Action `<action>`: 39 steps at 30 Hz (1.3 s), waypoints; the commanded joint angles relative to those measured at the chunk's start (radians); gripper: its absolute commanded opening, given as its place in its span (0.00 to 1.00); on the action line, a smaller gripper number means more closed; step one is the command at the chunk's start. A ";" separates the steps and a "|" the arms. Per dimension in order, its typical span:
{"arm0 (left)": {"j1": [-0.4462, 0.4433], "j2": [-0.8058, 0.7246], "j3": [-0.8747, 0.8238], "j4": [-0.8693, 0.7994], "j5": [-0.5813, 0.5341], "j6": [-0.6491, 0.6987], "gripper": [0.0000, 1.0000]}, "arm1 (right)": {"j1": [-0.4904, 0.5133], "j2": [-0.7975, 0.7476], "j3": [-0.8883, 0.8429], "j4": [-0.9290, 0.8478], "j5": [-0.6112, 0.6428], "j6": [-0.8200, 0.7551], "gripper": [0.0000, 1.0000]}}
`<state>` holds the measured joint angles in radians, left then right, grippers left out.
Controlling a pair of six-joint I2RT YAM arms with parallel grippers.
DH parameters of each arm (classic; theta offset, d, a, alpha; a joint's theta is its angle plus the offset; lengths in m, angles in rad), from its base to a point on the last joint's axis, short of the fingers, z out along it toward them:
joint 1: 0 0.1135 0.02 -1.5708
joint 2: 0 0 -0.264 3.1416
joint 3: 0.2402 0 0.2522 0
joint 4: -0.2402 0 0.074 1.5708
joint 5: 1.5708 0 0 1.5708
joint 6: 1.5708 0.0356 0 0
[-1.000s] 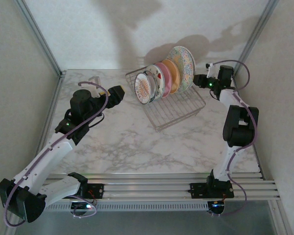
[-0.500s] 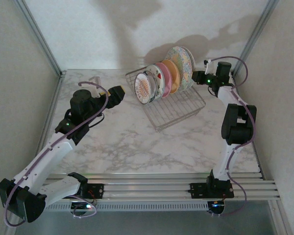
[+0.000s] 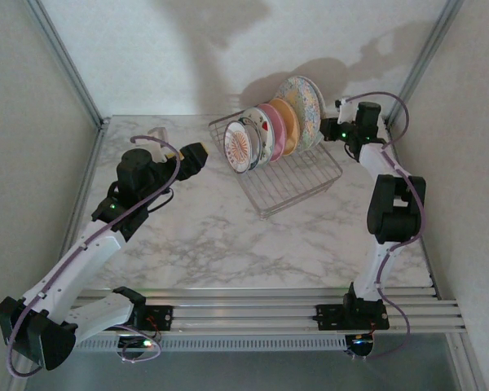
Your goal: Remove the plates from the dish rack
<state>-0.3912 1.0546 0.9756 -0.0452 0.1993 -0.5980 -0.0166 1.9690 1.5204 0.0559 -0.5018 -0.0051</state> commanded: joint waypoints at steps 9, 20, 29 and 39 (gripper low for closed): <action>-0.007 -0.002 -0.015 0.039 0.027 -0.006 0.95 | 0.048 -0.209 -0.051 0.008 0.221 -0.038 0.00; -0.007 -0.007 -0.018 0.053 0.030 -0.020 0.95 | 0.064 -0.322 -0.028 -0.059 0.443 -0.067 0.00; -0.008 0.003 -0.014 0.072 0.041 -0.034 0.95 | 0.070 -0.421 -0.019 -0.117 0.541 -0.117 0.00; -0.030 0.053 0.012 0.118 0.084 -0.078 0.95 | 0.068 -0.567 -0.004 -0.215 0.620 -0.139 0.00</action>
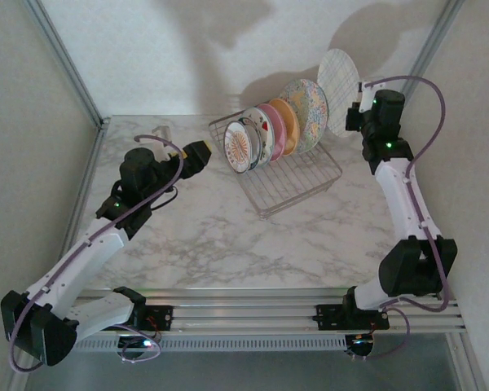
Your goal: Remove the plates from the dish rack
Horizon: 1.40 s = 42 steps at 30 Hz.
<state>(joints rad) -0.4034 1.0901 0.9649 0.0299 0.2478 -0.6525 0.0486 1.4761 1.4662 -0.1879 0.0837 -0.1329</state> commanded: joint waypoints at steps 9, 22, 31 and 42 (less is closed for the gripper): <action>-0.091 0.167 0.107 0.110 0.106 -0.103 0.90 | 0.004 -0.232 0.088 -0.144 -0.023 0.093 0.00; -0.165 0.402 0.213 0.374 0.225 -0.374 0.82 | 0.031 -0.272 0.126 -0.270 -0.470 0.548 0.00; -0.164 0.478 0.266 0.387 0.236 -0.408 0.75 | 0.091 -0.228 0.094 -0.183 -0.617 0.742 0.00; -0.163 0.501 0.275 0.423 0.232 -0.419 0.48 | 0.093 -0.187 0.080 -0.212 -0.701 0.785 0.00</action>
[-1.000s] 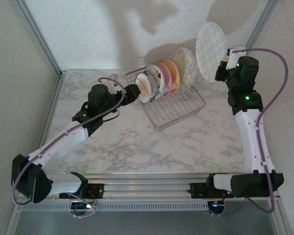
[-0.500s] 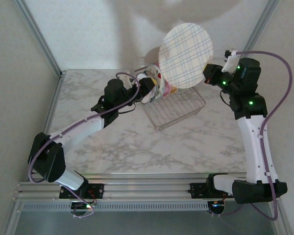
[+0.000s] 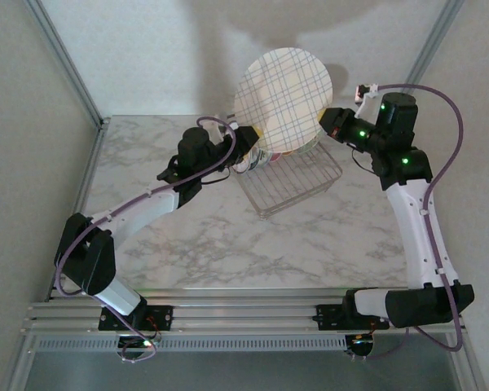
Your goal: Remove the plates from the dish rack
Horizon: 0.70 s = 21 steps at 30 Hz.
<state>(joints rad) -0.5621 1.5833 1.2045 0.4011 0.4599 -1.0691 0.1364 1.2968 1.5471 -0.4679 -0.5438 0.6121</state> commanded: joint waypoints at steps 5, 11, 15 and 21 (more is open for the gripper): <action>0.001 0.001 0.025 0.077 0.021 -0.015 0.06 | 0.005 -0.014 -0.041 0.075 -0.062 0.041 0.00; 0.017 -0.025 0.010 0.094 0.029 -0.029 0.00 | 0.005 -0.016 -0.056 0.055 -0.034 0.024 0.22; 0.053 -0.063 -0.004 0.090 0.034 -0.041 0.00 | 0.006 -0.035 -0.058 0.025 0.022 -0.027 0.54; 0.168 -0.159 -0.080 0.084 0.046 -0.085 0.00 | 0.040 -0.112 -0.090 0.014 0.140 -0.200 0.63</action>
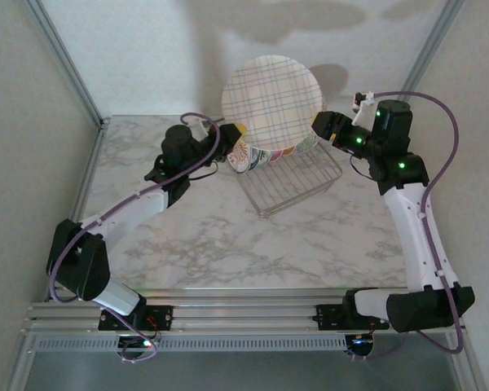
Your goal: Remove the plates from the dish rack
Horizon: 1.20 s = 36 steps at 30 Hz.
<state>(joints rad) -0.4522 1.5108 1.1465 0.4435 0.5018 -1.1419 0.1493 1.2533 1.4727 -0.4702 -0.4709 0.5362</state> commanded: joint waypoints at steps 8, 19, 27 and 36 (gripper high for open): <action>0.307 -0.277 -0.219 -0.068 -0.046 -0.045 0.00 | 0.239 -0.138 -0.083 0.031 0.245 -0.391 0.64; 0.557 -0.375 -0.617 0.070 -0.175 -0.223 0.00 | 0.593 -0.095 -0.128 0.141 0.467 -0.528 0.66; 0.572 -0.181 -0.597 0.132 -0.195 -0.170 0.00 | 0.668 -0.010 -0.118 0.204 0.365 -0.398 0.68; 0.573 0.056 -0.501 0.201 -0.142 -0.151 0.00 | 0.679 0.014 -0.098 0.179 0.403 -0.393 0.73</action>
<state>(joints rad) 0.1150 1.5410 0.5804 0.5163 0.3286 -1.3239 0.8188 1.2606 1.3479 -0.3092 -0.0853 0.1284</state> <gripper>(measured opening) 0.058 0.728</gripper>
